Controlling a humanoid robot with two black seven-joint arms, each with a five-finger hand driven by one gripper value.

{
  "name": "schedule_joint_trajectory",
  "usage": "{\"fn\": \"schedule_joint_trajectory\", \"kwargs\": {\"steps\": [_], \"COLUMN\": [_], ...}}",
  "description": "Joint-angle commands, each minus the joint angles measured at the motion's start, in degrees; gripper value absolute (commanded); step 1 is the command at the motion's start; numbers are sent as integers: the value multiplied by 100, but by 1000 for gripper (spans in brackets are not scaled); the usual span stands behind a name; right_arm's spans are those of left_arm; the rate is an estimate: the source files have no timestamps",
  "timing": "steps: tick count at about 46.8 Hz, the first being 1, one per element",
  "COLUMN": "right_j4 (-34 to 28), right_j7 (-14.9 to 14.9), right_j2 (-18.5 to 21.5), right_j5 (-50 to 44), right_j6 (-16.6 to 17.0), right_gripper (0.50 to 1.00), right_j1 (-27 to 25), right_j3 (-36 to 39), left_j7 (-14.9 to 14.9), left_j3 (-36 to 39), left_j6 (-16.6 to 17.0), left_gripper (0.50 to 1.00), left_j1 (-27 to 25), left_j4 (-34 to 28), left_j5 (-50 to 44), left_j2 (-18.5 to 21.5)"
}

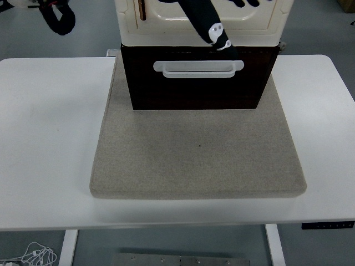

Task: Open the drawer under the combination cabinet

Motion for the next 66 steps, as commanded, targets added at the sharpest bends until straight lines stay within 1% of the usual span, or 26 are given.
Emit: {"fn": "schedule_joint_trajectory", "kwargs": {"steps": [1,5,12,15,20,23,28,39,43,47,55,66], "right_j4": [0,0,0,0,0,0,0,0,0,0,0,0], "right_j7": [0,0,0,0,0,0,0,0,0,0,0,0], "right_j2": [0,0,0,0,0,0,0,0,0,0,0,0], "right_j5": [0,0,0,0,0,0,0,0,0,0,0,0], "right_j6": [0,0,0,0,0,0,0,0,0,0,0,0], "right_gripper": [926,926,926,926,926,926,926,926,926,926,926,926], "right_j1": [0,0,0,0,0,0,0,0,0,0,0,0], "right_j3": [0,0,0,0,0,0,0,0,0,0,0,0], "left_j7": [293,592,1189,1357,1506,1559,1664,1796,1805,1858,1867,1867], "left_j3": [104,192,237,237,254,298,307,316,316,316,316,324], "left_j6": [-101,-127,-399,-496,-584,-575,-584,-628,-663,-654,-654,-619], "left_gripper": [1000,1000,1000,1000,1000,1000,1000,1000,1000,1000,1000,1000], "left_j1": [-6,-6,64,100,135,231,275,363,398,486,557,592], "left_j4": [-3,-4,58,128,365,567,831,1025,1069,1183,1411,1482], "left_j5": [-2,-2,-11,-2,-2,-2,-11,7,24,77,86,147], "left_j2": [6,-12,-82,-91,-222,-398,-548,-697,-768,-917,-1163,-1251]}}
